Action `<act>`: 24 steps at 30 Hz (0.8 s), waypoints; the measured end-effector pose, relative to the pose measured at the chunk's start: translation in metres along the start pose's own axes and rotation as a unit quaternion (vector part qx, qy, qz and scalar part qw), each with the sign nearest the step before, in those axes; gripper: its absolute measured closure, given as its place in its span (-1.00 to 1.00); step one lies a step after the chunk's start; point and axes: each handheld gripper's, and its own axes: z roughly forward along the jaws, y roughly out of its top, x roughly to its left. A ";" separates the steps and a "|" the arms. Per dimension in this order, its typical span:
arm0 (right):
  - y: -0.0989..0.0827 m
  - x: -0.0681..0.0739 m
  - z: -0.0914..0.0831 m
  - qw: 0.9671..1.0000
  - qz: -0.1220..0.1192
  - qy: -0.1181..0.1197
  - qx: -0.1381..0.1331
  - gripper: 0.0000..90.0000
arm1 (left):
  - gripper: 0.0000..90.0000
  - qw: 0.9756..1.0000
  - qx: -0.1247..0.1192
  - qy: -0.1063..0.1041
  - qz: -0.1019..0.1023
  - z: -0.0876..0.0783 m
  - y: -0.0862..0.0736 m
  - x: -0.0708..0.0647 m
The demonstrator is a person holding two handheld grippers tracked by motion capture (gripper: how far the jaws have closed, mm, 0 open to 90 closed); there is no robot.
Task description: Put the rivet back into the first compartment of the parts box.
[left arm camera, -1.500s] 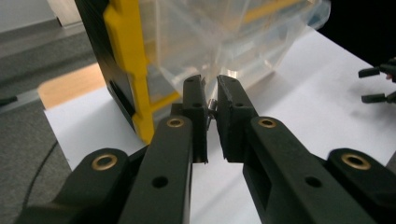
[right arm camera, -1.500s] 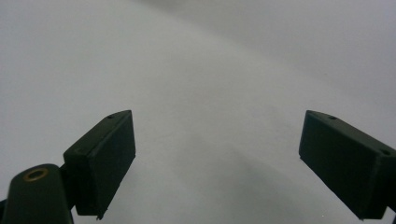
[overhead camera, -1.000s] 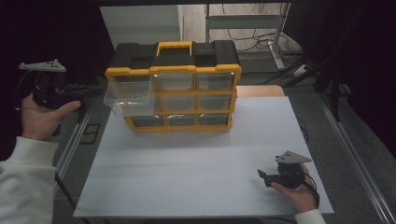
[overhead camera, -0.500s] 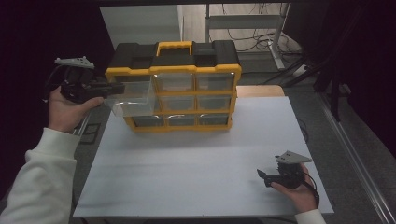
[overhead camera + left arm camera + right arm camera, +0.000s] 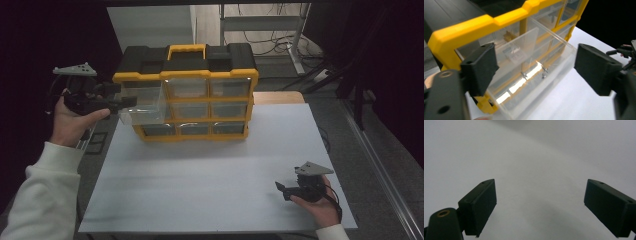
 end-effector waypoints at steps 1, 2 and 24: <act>0.000 0.000 0.000 1.000 0.000 0.000 0.000 -0.75 | -0.67 1.000 -0.001 0.002 0.002 -0.003 -0.002 0.000; 0.000 0.000 0.000 1.000 0.000 0.000 0.000 -0.75 | -0.69 1.000 -0.004 0.003 0.004 -0.006 -0.005 -0.001; 0.001 0.003 -0.001 1.000 -0.001 0.004 -0.006 -0.76 | -0.75 0.999 0.001 0.032 0.005 -0.001 -0.112 -0.027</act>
